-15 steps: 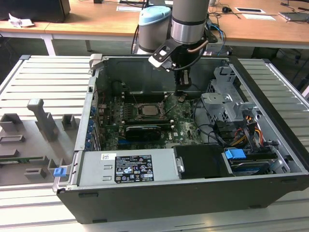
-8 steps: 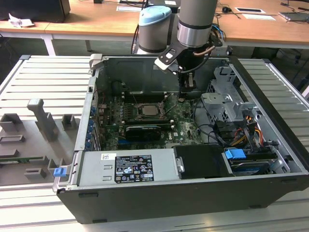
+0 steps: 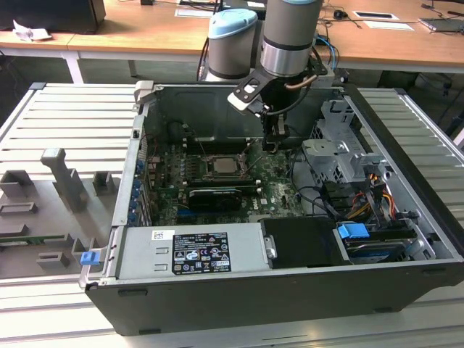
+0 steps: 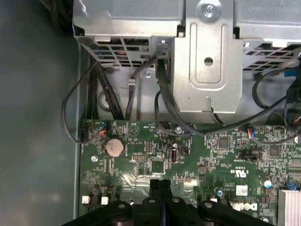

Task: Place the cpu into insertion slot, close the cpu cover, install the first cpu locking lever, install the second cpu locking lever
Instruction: 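Close the cpu cover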

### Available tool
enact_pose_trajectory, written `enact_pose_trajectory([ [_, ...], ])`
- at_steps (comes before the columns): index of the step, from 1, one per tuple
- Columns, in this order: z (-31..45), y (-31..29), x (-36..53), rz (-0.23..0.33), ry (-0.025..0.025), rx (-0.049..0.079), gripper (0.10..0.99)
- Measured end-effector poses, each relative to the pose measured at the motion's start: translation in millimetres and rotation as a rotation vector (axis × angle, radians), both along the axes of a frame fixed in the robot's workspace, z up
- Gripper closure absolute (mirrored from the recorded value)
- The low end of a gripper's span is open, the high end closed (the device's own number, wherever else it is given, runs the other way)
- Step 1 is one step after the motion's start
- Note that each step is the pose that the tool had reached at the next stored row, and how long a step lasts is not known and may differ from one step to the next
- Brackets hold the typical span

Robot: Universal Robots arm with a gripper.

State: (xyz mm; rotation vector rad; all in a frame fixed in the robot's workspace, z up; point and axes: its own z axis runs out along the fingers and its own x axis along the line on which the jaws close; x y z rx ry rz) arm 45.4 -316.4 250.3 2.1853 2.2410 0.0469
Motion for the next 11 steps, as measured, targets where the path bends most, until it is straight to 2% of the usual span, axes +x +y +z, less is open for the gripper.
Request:
enact_pose_trajectory([
  [11, -0.1, -0.4, -6.8, 0.000, -0.0002, 0.000, 0.980],
])
